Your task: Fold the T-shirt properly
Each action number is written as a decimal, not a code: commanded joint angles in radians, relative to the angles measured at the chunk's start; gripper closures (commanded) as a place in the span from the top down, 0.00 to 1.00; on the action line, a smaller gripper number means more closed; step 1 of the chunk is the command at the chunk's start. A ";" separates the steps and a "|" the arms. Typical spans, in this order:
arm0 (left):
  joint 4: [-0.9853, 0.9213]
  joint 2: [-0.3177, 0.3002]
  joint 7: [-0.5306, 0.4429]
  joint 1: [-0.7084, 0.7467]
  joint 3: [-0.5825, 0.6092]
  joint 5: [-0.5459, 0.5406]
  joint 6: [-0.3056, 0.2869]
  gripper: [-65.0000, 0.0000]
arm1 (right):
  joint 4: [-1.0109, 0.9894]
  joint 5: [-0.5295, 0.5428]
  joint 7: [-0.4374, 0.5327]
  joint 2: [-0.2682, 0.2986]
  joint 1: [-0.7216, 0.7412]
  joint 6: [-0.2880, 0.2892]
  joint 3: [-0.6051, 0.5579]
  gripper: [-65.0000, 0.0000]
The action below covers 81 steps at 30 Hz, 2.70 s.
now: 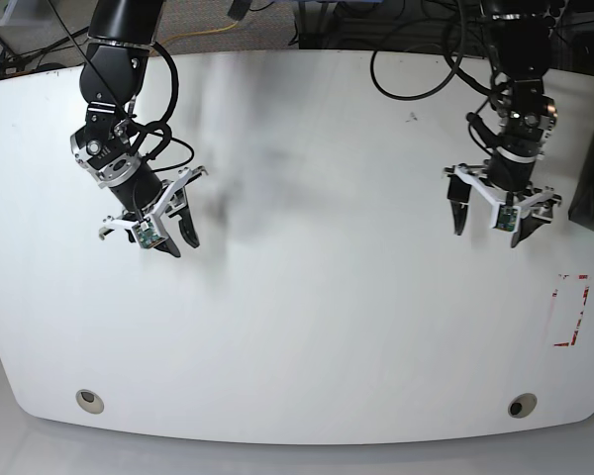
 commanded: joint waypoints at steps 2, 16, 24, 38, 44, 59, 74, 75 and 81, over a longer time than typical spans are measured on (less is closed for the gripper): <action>0.026 0.026 -0.130 0.047 0.038 -0.001 0.100 0.79 | -0.054 0.015 0.119 0.013 -0.019 -0.002 0.055 0.29; 0.209 0.172 -0.308 0.547 0.116 -0.003 0.203 0.79 | -0.030 0.187 0.228 0.012 -0.394 -0.002 0.173 0.29; 0.212 0.184 -0.355 0.802 0.135 -0.011 0.203 0.79 | 0.063 0.300 0.228 0.004 -0.659 -0.002 0.175 0.29; 0.195 0.186 -0.357 1.056 0.121 -0.014 0.203 0.79 | 0.067 0.357 0.296 -0.086 -1.018 -0.002 0.166 0.29; 0.014 0.184 -0.357 1.029 0.122 -0.014 0.200 0.79 | -0.086 0.303 0.357 -0.089 -1.054 -0.002 0.086 0.29; -0.678 0.141 -0.358 0.606 0.118 -0.014 0.205 0.79 | -0.695 0.039 0.386 -0.123 -0.656 -0.052 0.069 0.29; -1.505 0.091 -0.360 0.050 0.098 -0.004 0.237 0.79 | -1.116 -0.140 0.386 -0.082 -0.316 -0.214 0.070 0.29; -1.536 0.091 -0.360 0.023 0.098 -0.004 0.237 0.79 | -1.145 -0.140 0.386 -0.077 -0.289 -0.219 0.070 0.29; -1.666 0.092 -0.352 -0.100 0.098 -0.003 0.239 0.79 | -1.252 -0.142 0.383 -0.048 -0.188 -0.225 0.070 0.29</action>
